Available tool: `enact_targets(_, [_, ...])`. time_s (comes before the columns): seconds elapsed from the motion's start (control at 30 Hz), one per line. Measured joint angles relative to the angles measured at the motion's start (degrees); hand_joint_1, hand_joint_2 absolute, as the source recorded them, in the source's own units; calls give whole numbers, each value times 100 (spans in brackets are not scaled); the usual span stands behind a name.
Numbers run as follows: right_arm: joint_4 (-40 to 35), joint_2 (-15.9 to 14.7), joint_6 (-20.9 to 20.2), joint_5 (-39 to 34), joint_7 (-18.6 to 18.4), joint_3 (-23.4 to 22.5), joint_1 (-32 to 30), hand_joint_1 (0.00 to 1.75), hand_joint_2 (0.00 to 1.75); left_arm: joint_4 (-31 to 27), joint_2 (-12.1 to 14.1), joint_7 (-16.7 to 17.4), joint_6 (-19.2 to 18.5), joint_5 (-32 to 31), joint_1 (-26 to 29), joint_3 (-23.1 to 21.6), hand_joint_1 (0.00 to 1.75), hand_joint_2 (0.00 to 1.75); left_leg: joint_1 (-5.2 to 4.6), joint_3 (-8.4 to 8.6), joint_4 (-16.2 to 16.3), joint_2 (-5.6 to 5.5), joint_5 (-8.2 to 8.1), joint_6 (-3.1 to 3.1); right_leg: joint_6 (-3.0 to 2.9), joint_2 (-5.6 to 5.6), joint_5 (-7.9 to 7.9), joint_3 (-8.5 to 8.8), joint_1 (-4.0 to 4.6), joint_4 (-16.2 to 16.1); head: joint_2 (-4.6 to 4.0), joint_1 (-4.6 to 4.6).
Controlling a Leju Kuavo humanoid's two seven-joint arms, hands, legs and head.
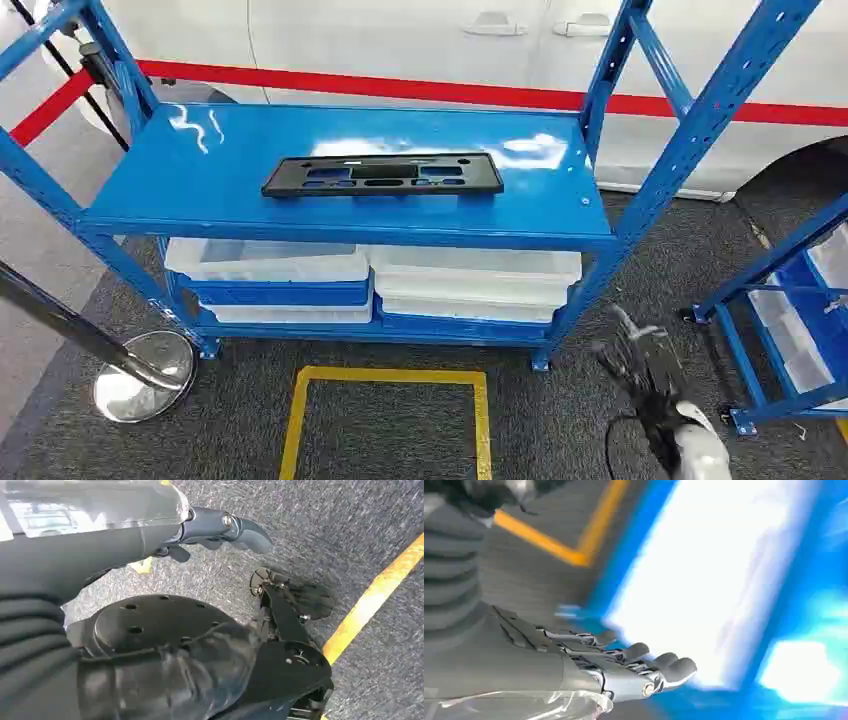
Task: Take the parts from the cabinet and place them on the table.
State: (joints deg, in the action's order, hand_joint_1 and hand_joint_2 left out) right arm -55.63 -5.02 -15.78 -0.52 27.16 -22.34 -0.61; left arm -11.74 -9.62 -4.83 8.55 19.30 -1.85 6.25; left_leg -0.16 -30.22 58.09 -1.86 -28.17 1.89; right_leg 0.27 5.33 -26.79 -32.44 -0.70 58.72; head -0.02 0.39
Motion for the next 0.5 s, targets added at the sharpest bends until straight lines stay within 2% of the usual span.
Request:
enact_targets(0.1, [-1012, -308, 88, -73, 431, 1185, -242, 0, 0, 0, 2, 0, -11, 41, 14, 0, 0, 0, 1, -17, -1, -46, 8, 0, 1, -39, -3, -5, 0, 4, 0, 0])
enact_targets(0.13, [-1342, -415, 88, -94, 443, 1535, -280, 0, 0, 0, 4, -2, -28, 39, 22, 0, 0, 0, 1, -23, -1, -46, 8, 0, 1, -38, -3, -11, 0, 5, 0, 0])
enact_targets(0.2, [-1970, -631, 14, -199, 440, 2135, -295, 0, 0, 0, 11, -33, -74, 39, 26, 0, 0, 0, 1, -24, -2, -43, 7, 0, 0, -36, -4, -17, 2, 5, 0, 0])
enact_targets(0.3, [-2643, -894, -233, -370, 593, 2797, -325, 0, 0, 0, 13, -76, -107, 37, 26, 0, 0, 0, 1, -30, -3, -52, 7, 0, 1, -47, -8, -15, 2, 5, 0, 0])
enact_targets(0.33, [-2816, -951, -327, -411, 652, 2963, -328, 0, 175, 0, 17, -81, -107, 33, 28, -2, 0, 0, 1, -31, -4, -52, 7, 0, 1, -46, -8, -15, 2, 5, 0, 0])
enact_targets(0.43, [-3116, -1070, -437, -335, 777, 3396, -279, 0, 175, 4, 31, -59, -109, -2, 22, -22, 0, 0, 1, -29, -3, -50, 7, 0, 1, -44, -8, -14, 2, 4, 0, 0])
enact_targets(0.5, [-3222, -1148, -321, -107, 827, 3658, -236, 0, 175, 7, 39, -48, -129, -4, 26, -26, 0, 0, 0, -32, -3, -52, 7, 0, 1, -47, -7, -11, 1, 4, 0, 0])
